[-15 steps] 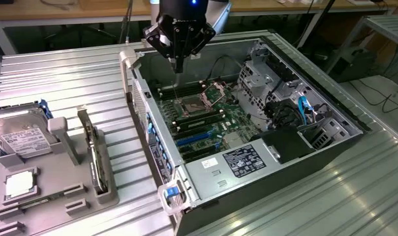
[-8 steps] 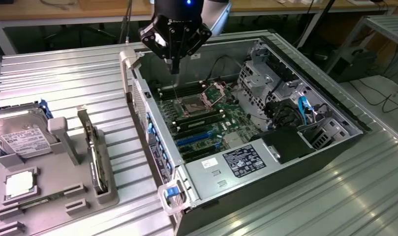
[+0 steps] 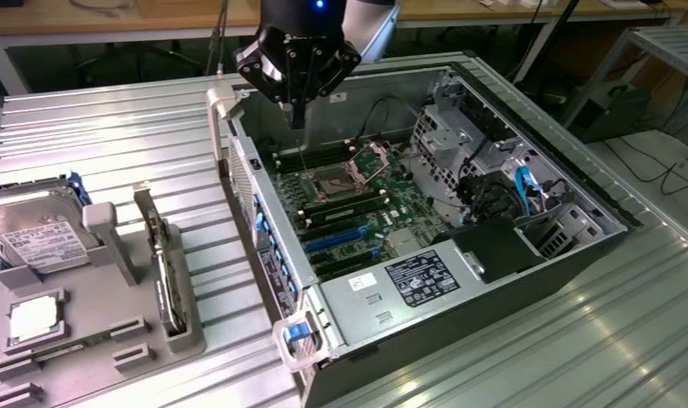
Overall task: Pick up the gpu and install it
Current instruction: 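Reach for the gpu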
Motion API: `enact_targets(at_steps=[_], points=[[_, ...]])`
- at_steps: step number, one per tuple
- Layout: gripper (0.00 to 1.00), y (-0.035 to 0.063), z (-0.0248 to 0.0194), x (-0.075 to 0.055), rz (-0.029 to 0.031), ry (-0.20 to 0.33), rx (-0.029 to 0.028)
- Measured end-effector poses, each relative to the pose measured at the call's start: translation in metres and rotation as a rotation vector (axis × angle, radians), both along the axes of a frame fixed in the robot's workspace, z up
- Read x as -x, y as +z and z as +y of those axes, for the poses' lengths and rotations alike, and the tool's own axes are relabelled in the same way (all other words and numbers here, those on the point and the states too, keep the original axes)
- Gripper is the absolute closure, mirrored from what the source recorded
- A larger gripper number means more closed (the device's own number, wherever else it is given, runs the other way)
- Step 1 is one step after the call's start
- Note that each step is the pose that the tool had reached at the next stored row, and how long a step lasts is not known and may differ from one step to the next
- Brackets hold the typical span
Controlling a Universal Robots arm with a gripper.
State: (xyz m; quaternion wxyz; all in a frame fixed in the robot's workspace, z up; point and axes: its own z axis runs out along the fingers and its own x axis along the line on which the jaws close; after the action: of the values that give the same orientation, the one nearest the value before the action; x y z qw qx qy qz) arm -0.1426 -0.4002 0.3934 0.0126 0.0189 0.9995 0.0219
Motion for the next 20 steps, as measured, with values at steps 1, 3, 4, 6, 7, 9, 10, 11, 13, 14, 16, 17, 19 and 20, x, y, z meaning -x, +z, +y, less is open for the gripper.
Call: enact_targets(at_steps=[1, 3, 4, 6, 7, 9, 10, 11, 13, 14, 16, 17, 19, 20], points=[[0.89, 0.0, -0.0001, 0.001, 0.0, 0.0, 0.0], [0.89, 0.0, -0.0002, 0.003, -0.0001, 0.0, 0.0], [0.89, 0.0, -0.0003, 0.004, -0.0001, 0.0, 0.0], [0.89, -0.0001, -0.0004, 0.005, -0.0001, 0.0, -0.0001], [0.89, 0.0, -0.0005, 0.006, -0.0001, 0.0, -0.0001], [0.89, -0.0001, -0.0006, 0.008, -0.0001, 0.0, -0.0001], [0.89, 0.0, -0.0006, 0.009, 0.0, 0.0, 0.0], [0.89, 0.0, -0.0007, 0.01, 0.0, 0.0, -0.0001], [0.89, 0.0, -0.0008, 0.011, -0.0001, 0.0, -0.0001], [0.89, -0.0001, -0.0009, 0.012, -0.0001, 0.0, -0.0002], [0.89, -0.0001, -0.0011, 0.014, -0.0001, 0.0, -0.0001], [0.89, 0.0, -0.0011, 0.014, 0.0, 0.0, -0.0001], [0.89, -0.0001, -0.0013, 0.016, -0.0001, 0.0, -0.0001], [0.89, -0.0001, -0.0014, 0.017, -0.0001, 0.0, -0.0001]])
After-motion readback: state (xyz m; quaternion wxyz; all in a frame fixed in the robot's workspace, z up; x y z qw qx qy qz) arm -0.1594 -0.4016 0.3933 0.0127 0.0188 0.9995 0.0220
